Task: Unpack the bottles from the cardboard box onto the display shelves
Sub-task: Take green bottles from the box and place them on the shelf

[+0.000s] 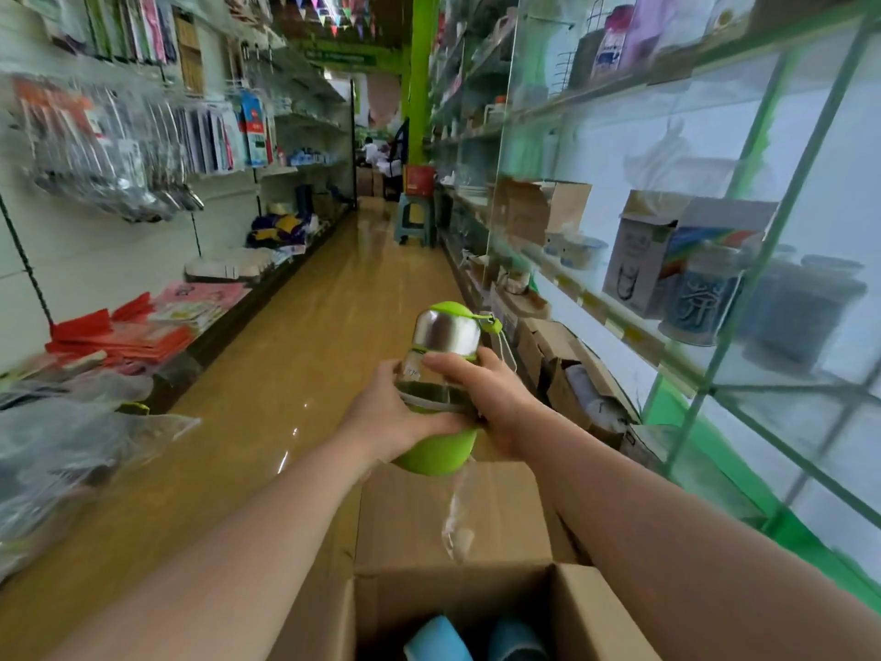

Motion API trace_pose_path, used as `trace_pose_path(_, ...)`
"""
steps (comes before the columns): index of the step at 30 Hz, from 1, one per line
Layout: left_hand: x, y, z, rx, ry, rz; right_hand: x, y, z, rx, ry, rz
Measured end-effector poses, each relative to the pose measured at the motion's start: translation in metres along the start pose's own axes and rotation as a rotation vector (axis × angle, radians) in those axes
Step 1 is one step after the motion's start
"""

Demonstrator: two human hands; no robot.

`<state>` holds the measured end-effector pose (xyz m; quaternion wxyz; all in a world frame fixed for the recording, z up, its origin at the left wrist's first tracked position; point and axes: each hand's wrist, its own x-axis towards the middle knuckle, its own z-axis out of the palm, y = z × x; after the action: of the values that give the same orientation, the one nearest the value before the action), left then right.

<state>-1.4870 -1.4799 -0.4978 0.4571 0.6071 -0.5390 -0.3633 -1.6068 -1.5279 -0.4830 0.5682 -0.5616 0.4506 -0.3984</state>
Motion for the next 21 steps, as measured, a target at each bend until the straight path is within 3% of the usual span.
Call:
trace_pose_path(10, 0.036, 0.207, -0.080, -0.077, 0.051, 0.065, -0.001, -0.252, -0.001, -0.156, -0.030, -0.114)
trace_pose_path(21, 0.021, 0.488, -0.172, -0.068, -0.063, 0.253, -0.074, -0.549, -0.020, -0.278, 0.125, -0.260)
